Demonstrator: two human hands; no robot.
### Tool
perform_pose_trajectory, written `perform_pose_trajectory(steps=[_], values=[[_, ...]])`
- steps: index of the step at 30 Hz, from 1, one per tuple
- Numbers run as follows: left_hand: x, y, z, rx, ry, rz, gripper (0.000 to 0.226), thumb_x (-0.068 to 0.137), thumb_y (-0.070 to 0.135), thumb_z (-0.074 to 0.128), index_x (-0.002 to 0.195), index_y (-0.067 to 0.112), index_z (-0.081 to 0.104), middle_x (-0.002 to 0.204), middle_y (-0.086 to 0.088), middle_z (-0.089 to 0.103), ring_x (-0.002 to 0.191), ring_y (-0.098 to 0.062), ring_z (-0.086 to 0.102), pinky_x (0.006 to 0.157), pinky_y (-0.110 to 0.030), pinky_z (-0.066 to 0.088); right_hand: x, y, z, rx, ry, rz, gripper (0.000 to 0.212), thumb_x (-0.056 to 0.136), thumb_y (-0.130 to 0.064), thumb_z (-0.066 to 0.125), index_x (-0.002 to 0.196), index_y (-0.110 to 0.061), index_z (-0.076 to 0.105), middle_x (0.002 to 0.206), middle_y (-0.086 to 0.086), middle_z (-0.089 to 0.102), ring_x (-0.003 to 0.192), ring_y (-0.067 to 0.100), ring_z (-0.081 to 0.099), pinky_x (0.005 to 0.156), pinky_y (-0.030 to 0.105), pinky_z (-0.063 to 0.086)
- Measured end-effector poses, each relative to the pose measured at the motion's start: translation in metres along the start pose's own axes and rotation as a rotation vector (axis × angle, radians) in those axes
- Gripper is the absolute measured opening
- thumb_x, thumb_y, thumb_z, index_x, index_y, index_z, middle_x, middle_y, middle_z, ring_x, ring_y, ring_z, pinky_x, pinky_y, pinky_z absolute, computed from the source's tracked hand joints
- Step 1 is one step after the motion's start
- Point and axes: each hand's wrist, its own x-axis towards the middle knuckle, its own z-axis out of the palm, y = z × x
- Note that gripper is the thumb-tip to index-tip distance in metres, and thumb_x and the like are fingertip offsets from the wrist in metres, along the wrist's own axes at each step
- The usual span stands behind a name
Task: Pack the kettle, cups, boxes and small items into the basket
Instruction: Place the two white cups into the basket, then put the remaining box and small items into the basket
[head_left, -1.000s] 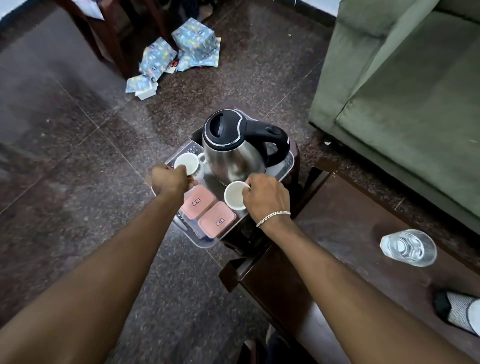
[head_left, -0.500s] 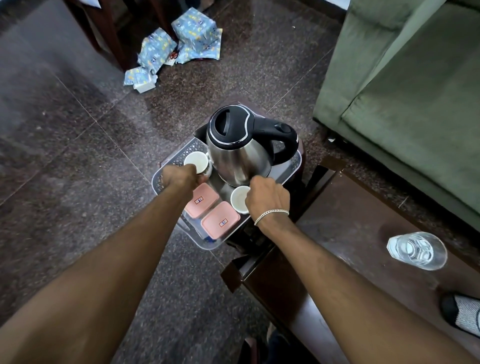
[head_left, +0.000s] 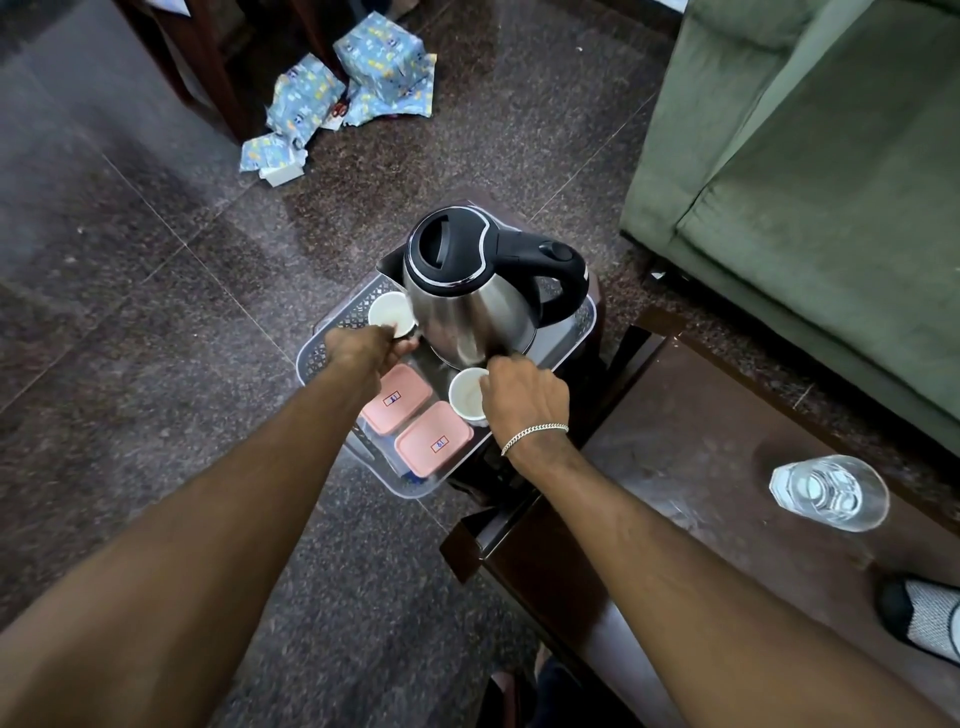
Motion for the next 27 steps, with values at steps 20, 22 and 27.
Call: perform_pose_trajectory(steps=[20, 22, 27], values=[[-0.113, -0.054, -0.009, 0.660, -0.006, 0.999, 0.041, 0.100, 0.056, 0.056, 0.079, 0.022, 0.047, 0.058, 0.007, 0.055, 0.058, -0.001, 0.054, 0.053, -0.018, 0.034, -0.076, 0.077, -0.056, 0.300, 0.267, -0.003, 0.025, 0.094, -0.035, 0.060, 0.108, -0.016, 0.069, 0.105, -0.001, 0.061, 0.085, 0.022, 0.066, 0.060, 0.040, 0.057], [-0.139, -0.067, 0.004, 0.663, -0.122, 1.105, 0.034, 0.100, 0.052, 0.059, 0.084, 0.023, 0.047, 0.057, 0.005, 0.055, 0.056, -0.006, 0.055, 0.053, -0.019, 0.037, -0.100, 0.108, -0.062, 0.310, 0.304, 0.029, 0.024, 0.095, -0.033, 0.060, 0.110, -0.018, 0.070, 0.104, -0.004, 0.062, 0.084, 0.018, 0.066, 0.060, 0.037, 0.057], [-0.194, -0.107, 0.049, 0.814, -0.453, 1.283, 0.032, 0.097, 0.052, 0.061, 0.091, 0.024, 0.047, 0.063, 0.008, 0.047, 0.056, -0.013, 0.048, 0.052, -0.033, 0.037, -0.174, 0.181, -0.066, 0.267, 0.355, 0.140, 0.018, 0.092, -0.028, 0.066, 0.107, -0.020, 0.072, 0.099, -0.005, 0.064, 0.080, 0.015, 0.065, 0.064, 0.028, 0.053]])
